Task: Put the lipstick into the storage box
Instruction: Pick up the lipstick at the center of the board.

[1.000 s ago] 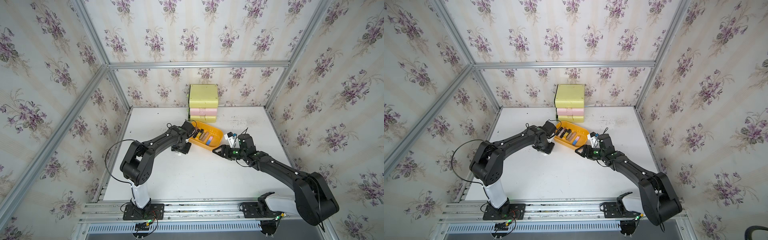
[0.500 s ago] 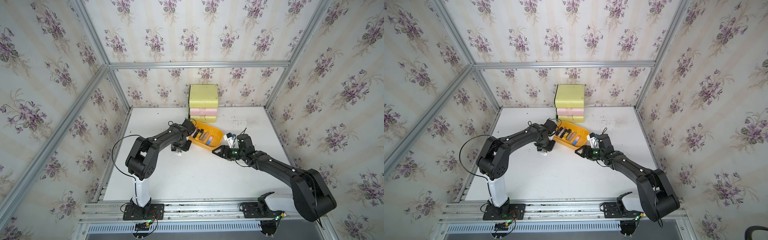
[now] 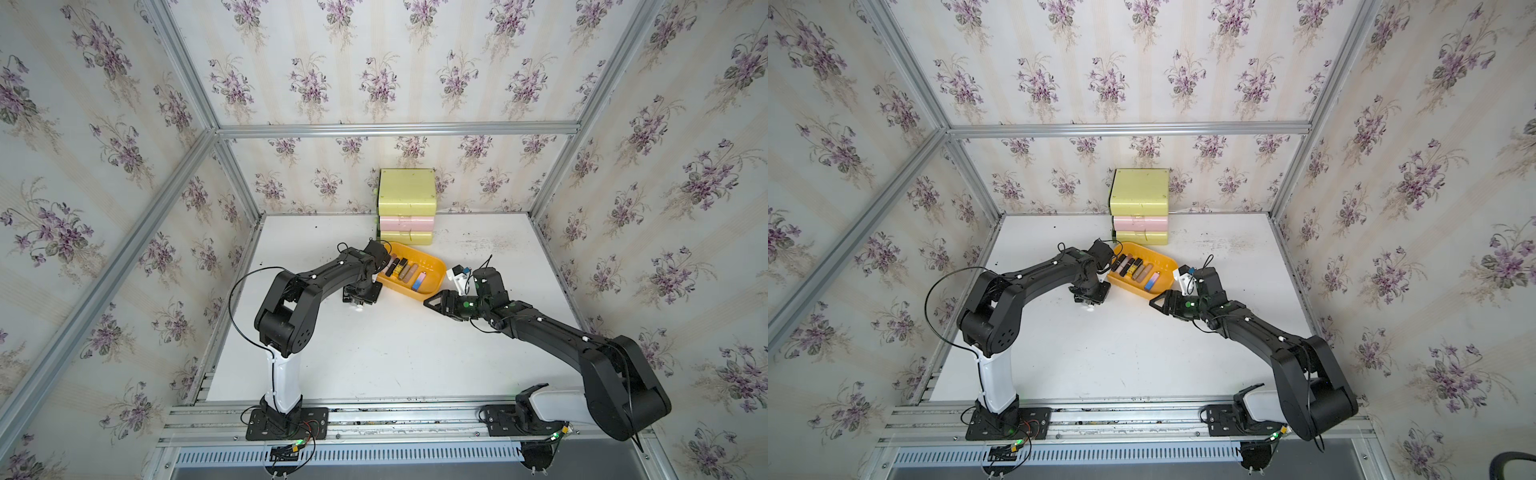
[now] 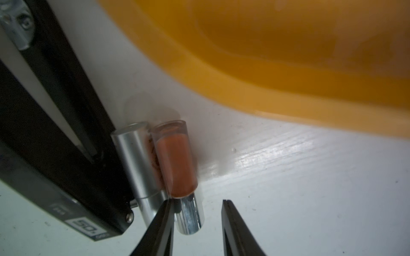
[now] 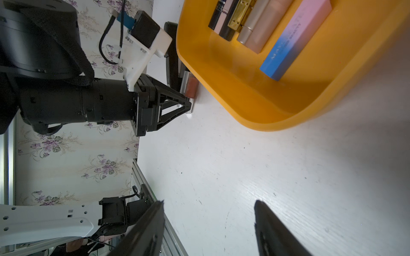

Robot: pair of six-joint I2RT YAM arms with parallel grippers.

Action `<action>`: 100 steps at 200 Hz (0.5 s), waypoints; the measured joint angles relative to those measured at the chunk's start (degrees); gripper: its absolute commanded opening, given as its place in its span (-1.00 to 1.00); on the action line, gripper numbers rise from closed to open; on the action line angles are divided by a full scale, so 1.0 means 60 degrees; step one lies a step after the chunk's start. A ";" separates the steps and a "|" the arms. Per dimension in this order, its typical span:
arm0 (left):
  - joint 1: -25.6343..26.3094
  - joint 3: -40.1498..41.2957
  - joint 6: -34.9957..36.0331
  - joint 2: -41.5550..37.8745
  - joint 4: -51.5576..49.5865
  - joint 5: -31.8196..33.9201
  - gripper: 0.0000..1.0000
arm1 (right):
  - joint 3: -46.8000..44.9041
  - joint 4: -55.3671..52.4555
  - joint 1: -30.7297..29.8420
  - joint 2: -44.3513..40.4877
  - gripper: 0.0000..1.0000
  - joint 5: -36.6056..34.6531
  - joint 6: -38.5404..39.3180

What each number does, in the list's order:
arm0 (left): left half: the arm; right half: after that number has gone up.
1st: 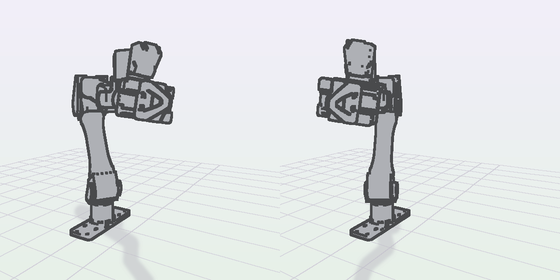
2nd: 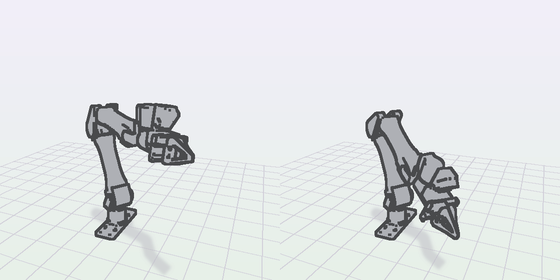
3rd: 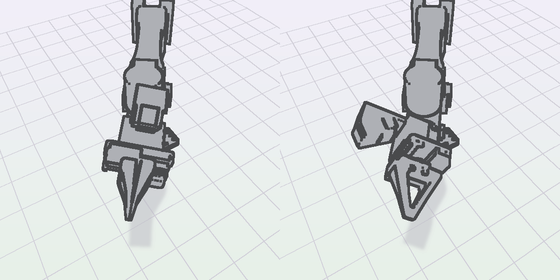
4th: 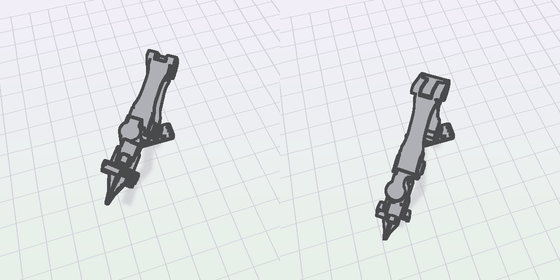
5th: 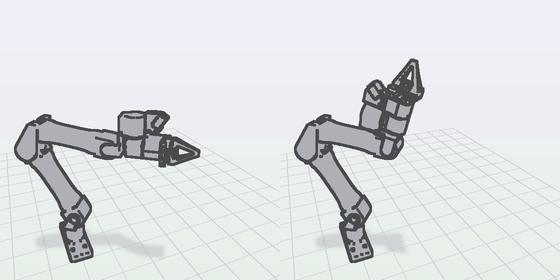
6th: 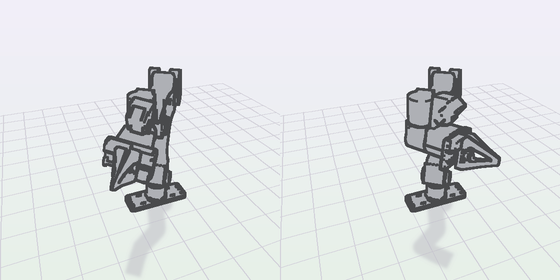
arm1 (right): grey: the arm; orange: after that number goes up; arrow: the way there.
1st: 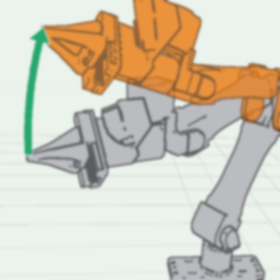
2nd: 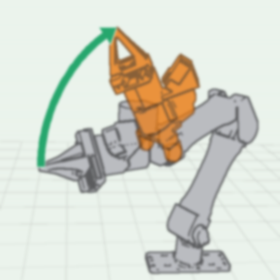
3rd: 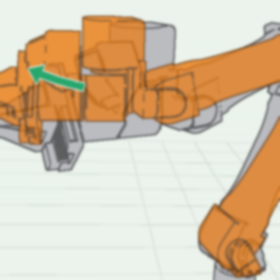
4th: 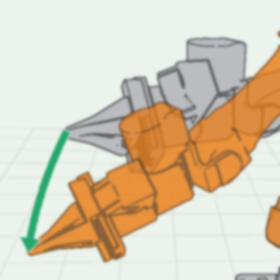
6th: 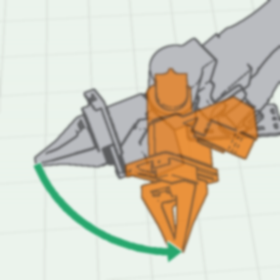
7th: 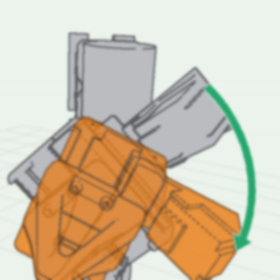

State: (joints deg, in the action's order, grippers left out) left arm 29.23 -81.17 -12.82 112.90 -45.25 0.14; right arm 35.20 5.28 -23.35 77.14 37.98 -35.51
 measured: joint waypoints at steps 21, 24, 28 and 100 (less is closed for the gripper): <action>-0.0004 0.0047 0.0000 0.0018 0.0007 -0.0004 -0.29 | 0.0000 0.0000 0.0000 0.0000 0.35 0.0000 0.0004; -0.0004 0.0058 0.0000 0.0022 0.0011 -0.0011 -0.29 | 0.0000 0.0000 0.0000 0.0000 0.34 0.0000 0.0004; -0.0004 0.0069 0.0000 0.0025 0.0007 -0.0025 -0.29 | 0.0000 0.0000 0.0000 0.0000 0.35 0.0000 0.0004; 0.0000 0.0142 0.0000 0.0244 0.0091 -0.0098 -0.32 | 0.0004 0.0000 0.0000 0.0000 0.34 0.0004 0.0080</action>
State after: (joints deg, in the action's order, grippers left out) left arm 29.23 -80.31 -12.82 114.37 -44.71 -0.45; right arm 35.22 5.28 -23.35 77.14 38.00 -35.03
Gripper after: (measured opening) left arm 0.348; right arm 0.672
